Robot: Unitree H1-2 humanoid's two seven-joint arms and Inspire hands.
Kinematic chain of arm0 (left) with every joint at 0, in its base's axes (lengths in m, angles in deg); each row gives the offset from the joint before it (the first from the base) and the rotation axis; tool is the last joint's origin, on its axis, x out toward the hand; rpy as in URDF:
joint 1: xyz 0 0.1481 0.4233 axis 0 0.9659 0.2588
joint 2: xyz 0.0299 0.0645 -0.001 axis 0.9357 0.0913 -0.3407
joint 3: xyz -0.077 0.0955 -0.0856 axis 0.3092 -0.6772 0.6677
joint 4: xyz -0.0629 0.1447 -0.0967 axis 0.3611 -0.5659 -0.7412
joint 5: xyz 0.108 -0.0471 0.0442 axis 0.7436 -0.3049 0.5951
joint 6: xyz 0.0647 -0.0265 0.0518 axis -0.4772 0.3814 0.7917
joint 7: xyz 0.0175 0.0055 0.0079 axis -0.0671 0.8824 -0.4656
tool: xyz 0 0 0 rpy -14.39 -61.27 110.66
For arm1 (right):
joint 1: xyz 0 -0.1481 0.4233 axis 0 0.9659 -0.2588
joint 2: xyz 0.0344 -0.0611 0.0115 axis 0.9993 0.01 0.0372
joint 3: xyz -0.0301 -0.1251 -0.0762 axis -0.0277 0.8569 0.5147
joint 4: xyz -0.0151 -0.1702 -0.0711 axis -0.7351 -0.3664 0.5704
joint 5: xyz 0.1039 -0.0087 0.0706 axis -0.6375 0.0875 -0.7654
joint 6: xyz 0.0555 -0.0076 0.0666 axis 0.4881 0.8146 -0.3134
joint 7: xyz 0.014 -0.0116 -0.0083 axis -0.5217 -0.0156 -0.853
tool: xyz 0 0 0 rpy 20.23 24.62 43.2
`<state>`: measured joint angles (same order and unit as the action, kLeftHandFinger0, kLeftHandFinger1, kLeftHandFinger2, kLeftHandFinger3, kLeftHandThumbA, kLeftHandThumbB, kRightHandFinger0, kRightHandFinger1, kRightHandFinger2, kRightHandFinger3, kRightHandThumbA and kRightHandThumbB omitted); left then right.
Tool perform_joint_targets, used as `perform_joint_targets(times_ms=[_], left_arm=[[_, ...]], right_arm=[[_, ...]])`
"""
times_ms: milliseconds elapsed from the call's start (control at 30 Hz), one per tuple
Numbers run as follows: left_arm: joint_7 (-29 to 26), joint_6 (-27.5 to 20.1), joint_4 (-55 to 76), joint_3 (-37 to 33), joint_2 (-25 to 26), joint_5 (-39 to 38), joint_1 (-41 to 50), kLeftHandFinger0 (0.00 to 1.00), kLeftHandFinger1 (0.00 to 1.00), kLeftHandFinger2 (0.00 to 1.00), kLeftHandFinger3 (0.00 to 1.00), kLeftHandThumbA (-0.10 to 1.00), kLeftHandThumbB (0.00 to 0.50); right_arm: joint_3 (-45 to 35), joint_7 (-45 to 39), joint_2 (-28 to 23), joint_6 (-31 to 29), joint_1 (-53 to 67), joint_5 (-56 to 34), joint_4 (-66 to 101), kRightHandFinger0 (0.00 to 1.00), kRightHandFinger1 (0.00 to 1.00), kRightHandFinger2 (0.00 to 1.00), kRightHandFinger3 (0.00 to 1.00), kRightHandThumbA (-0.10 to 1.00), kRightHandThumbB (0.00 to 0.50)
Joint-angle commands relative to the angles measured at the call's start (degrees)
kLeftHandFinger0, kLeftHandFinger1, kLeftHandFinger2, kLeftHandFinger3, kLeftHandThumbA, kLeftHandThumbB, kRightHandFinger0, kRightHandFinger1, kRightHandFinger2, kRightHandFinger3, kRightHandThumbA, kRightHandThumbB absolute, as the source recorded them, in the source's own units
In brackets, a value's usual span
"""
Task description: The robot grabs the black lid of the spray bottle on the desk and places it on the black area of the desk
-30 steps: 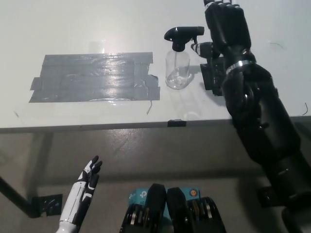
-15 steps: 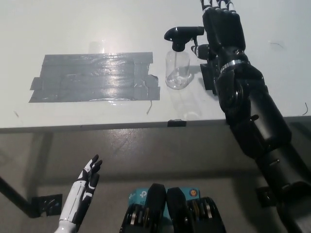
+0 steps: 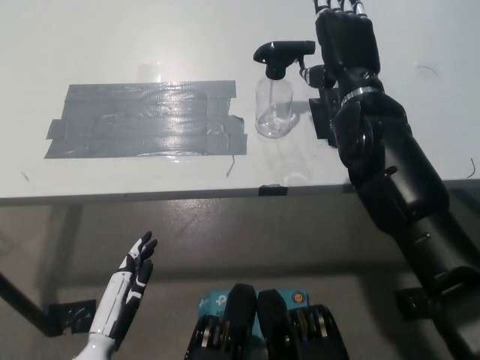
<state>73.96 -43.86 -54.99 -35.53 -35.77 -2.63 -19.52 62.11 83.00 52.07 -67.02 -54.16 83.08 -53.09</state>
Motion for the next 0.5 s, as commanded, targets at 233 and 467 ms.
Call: perform_joint_targets(times_ms=[233, 467], left_arm=[[0.91, -0.26, 1.99, -0.37, 0.88, 0.10, -1.48, 1.00, 1.00, 1.00, 1.00, 0.98, 0.072], [0.83, 0.04, 2.35, -0.40, 0.41, 0.20, -2.07, 1.00, 1.00, 1.00, 1.00, 0.97, 0.056]], right_arm=[[1.01, 4.28, -0.96, -3.19, -4.81, -1.54, -0.64, 1.00, 1.00, 1.00, 1.00, 0.93, 0.367], [1.86, 4.09, -0.93, -2.89, -5.98, -1.80, -1.32, 1.00, 1.00, 1.00, 1.00, 0.92, 0.360]])
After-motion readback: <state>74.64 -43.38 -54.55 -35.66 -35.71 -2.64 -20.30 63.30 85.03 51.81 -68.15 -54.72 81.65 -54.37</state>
